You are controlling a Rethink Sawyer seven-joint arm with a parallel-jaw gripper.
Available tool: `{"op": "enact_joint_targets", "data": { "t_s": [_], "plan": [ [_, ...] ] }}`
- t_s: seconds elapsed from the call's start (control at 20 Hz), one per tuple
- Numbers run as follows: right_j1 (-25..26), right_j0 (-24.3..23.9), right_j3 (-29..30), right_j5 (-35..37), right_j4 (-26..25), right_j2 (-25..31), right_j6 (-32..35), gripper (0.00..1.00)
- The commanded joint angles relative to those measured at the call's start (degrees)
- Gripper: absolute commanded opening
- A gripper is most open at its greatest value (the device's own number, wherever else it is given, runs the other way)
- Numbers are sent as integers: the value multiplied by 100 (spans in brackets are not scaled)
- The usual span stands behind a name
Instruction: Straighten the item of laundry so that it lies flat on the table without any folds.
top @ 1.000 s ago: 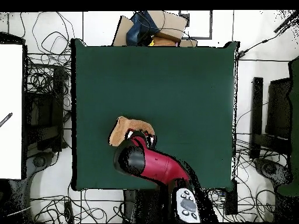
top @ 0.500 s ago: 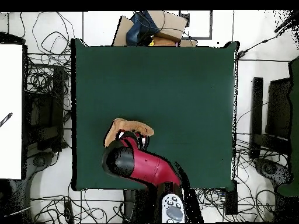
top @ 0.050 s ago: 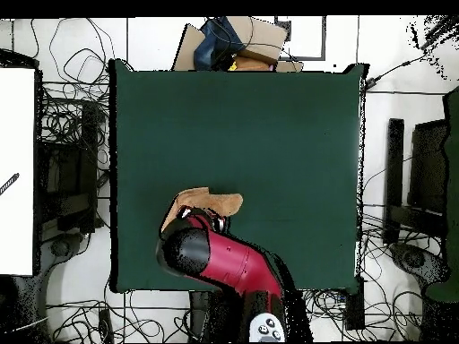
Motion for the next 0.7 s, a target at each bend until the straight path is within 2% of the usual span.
{"op": "enact_joint_targets", "data": {
  "t_s": [0.05, 0.7],
  "plan": [
    [-378, 170, 15, 931, 296, -279, 1639, 0],
    [-590, 389, -88, 1647, 373, -586, 1854, 0]
  ]
}}
